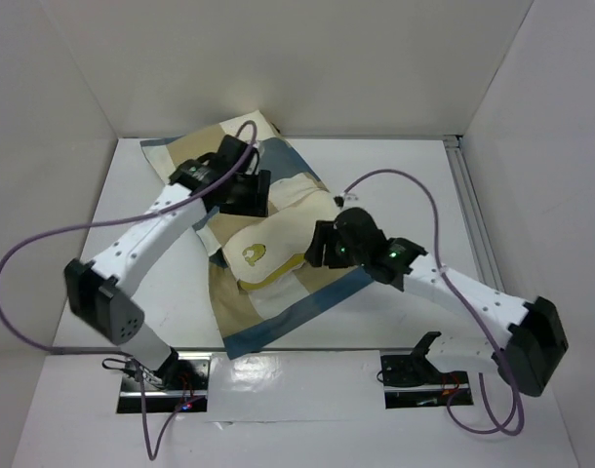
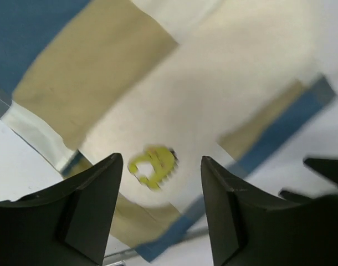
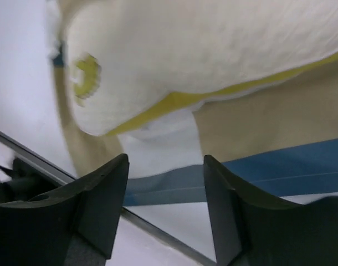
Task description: Put the pillow into the pillowcase
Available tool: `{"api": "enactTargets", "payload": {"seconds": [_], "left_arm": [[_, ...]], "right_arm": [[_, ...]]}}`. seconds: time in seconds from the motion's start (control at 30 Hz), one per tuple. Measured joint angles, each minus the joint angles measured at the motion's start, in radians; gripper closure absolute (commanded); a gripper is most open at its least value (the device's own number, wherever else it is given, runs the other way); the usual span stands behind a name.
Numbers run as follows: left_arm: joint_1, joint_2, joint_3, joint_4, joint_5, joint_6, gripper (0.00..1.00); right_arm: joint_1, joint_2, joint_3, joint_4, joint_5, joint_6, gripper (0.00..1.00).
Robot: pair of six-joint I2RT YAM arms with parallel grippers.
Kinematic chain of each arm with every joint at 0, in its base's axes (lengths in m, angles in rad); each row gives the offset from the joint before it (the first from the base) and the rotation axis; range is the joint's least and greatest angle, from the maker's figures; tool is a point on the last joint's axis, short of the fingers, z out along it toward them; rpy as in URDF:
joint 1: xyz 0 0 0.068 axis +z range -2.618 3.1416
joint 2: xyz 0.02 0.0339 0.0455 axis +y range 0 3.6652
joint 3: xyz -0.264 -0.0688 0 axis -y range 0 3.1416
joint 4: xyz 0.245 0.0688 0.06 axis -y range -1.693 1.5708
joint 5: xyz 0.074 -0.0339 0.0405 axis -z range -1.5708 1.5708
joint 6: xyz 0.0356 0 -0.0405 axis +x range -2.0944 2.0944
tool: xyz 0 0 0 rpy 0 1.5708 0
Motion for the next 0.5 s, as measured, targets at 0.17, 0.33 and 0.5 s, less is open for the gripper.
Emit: {"api": "enactTargets", "payload": {"seconds": [0.17, 0.33, 0.5], "left_arm": [[0.005, 0.263, 0.030, 0.046, -0.208, 0.059, 0.14], [0.019, 0.354, 0.035, 0.082, -0.331, 0.066, 0.17], [0.031, 0.379, 0.066, 0.130, -0.328, 0.119, 0.21]], "right_arm": [[0.000, 0.154, -0.190, 0.123, -0.124, 0.122, 0.16], [-0.006, 0.205, -0.200, 0.169, -0.202, 0.169, 0.12], [-0.039, 0.204, -0.170, 0.227, -0.268, 0.188, 0.11]]}}
